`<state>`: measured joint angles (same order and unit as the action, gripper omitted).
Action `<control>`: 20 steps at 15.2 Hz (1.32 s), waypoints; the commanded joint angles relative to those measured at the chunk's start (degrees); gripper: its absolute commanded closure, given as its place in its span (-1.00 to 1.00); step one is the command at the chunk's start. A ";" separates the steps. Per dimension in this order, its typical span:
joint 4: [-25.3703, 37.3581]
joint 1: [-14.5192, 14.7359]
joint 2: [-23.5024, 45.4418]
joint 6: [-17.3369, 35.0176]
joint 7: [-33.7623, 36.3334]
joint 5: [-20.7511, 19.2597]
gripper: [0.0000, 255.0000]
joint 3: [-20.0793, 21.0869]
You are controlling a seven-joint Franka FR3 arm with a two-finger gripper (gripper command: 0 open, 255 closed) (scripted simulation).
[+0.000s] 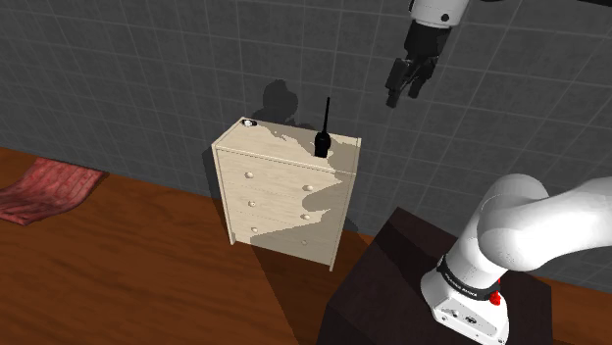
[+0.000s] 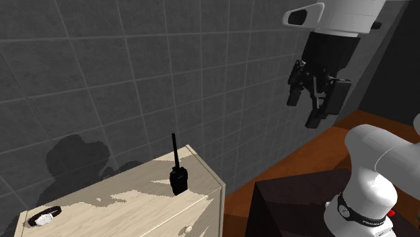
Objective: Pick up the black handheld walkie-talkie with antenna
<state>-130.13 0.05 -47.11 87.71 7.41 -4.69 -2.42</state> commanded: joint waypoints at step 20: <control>-6.66 5.79 24.73 40.89 -25.28 5.55 -1.00 -21.59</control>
<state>-137.00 5.03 -24.57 126.15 -15.95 -0.42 -22.77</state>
